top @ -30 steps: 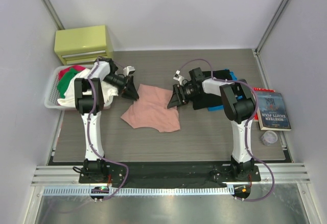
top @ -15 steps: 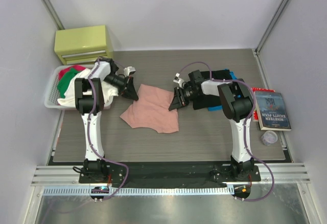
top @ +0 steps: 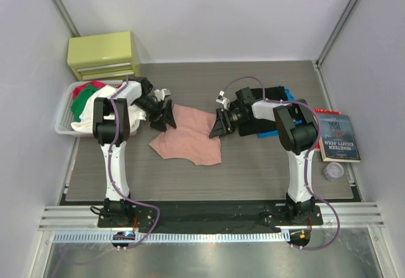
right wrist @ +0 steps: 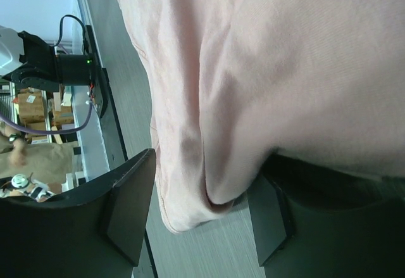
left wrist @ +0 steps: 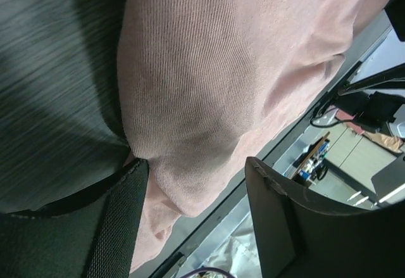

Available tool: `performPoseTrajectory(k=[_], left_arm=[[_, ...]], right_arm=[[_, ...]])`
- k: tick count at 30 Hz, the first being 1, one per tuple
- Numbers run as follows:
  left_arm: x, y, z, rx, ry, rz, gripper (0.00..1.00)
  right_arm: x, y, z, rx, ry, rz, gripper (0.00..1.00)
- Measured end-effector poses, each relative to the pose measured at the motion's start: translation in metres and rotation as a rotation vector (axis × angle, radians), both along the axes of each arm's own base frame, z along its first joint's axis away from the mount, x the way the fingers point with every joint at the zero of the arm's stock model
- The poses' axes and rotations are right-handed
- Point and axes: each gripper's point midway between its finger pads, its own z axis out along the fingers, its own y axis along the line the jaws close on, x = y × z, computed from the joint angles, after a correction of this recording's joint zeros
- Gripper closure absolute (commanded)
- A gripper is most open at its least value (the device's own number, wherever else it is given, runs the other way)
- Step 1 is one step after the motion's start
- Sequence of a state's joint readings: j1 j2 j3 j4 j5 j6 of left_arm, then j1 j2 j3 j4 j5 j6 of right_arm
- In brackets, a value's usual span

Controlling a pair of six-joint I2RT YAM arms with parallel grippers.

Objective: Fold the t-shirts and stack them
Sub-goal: Put the neatly folded tshirt into the corner of the board with both arms

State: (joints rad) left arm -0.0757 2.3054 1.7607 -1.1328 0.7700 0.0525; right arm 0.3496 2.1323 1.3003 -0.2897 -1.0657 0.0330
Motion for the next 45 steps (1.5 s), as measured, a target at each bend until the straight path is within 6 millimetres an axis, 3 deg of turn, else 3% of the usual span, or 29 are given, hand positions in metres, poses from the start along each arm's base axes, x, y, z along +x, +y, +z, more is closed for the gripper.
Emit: performPoseTrajectory(k=[15, 24, 29, 38, 45], left_arm=[[0.01, 0.019, 0.003, 0.114, -0.099, 0.018, 0.34], [0.04, 0.031, 0.014, 0.195, -0.209, 0.032, 0.34], [0.041, 0.031, -0.003, 0.232, -0.195, 0.016, 0.35], [0.037, 0.018, -0.004, 0.213, -0.162, 0.009, 0.35], [0.017, -0.021, -0.001, 0.021, -0.043, -0.027, 0.37]], right_arm=[[-0.003, -0.004, 0.0, -0.006, -0.021, 0.003, 0.36], [-0.006, -0.009, -0.001, -0.005, -0.022, 0.002, 0.36], [-0.007, -0.01, 0.0, 0.002, -0.017, 0.002, 0.36], [-0.007, -0.011, 0.0, 0.003, -0.016, 0.001, 0.36], [-0.006, -0.013, 0.0, 0.003, -0.012, -0.003, 0.36]])
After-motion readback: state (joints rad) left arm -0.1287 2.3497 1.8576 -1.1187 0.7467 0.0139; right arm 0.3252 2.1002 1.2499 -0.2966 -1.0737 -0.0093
